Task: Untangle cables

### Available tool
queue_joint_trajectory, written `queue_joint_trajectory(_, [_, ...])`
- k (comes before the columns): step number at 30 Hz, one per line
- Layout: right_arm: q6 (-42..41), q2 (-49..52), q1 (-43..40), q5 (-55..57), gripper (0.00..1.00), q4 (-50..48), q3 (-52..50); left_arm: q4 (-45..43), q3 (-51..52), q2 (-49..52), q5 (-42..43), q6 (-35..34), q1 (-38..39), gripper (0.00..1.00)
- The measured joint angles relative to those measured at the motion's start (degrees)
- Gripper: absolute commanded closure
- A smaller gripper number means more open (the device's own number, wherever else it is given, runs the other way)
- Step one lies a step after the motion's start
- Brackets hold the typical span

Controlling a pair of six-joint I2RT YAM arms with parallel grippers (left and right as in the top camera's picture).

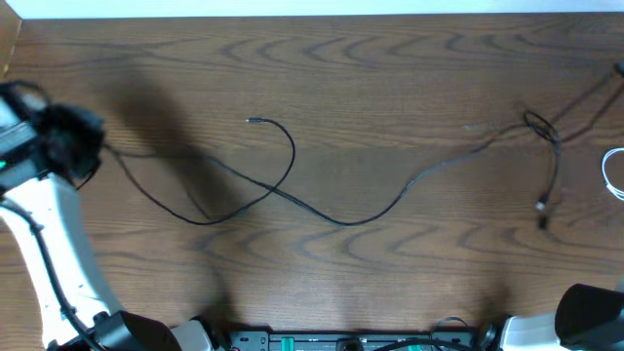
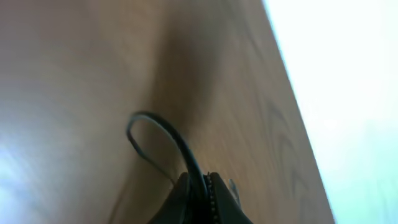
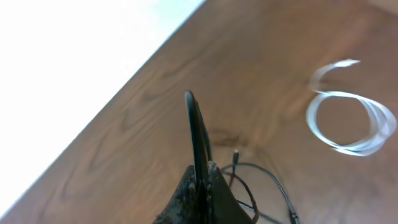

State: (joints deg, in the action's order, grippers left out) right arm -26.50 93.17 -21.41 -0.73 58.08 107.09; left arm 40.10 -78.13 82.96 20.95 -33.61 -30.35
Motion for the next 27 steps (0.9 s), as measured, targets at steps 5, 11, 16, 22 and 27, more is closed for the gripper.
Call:
queue_joint_trajectory(5, [5.14, 0.00, 2.38, -2.64, 0.99, 0.37, 0.00, -0.85, 0.00, 0.00, 7.37, 8.92, 12.17, 0.93])
queue_joint_trajectory(11, [8.48, 0.00, 4.85, -3.41, 0.99, 1.92, 0.00, -0.20, 0.00, 0.20, 10.93, 17.42, 31.21, 0.93])
queue_joint_trajectory(16, [9.22, 0.00, 5.97, -3.76, 0.99, 4.57, 0.00, -3.52, 0.00, 1.20, 12.24, 20.72, 45.38, 0.92])
queue_joint_trajectory(22, [9.31, 0.00, 6.05, -3.76, 0.99, 8.46, 0.00, -10.88, 0.00, 4.98, 12.50, 21.49, 56.24, 0.92])
queue_joint_trajectory(27, [9.40, 0.00, 6.73, -3.76, 0.99, 10.29, 0.00, -22.53, 0.00, 11.30, 12.26, 21.53, 63.21, 0.83])
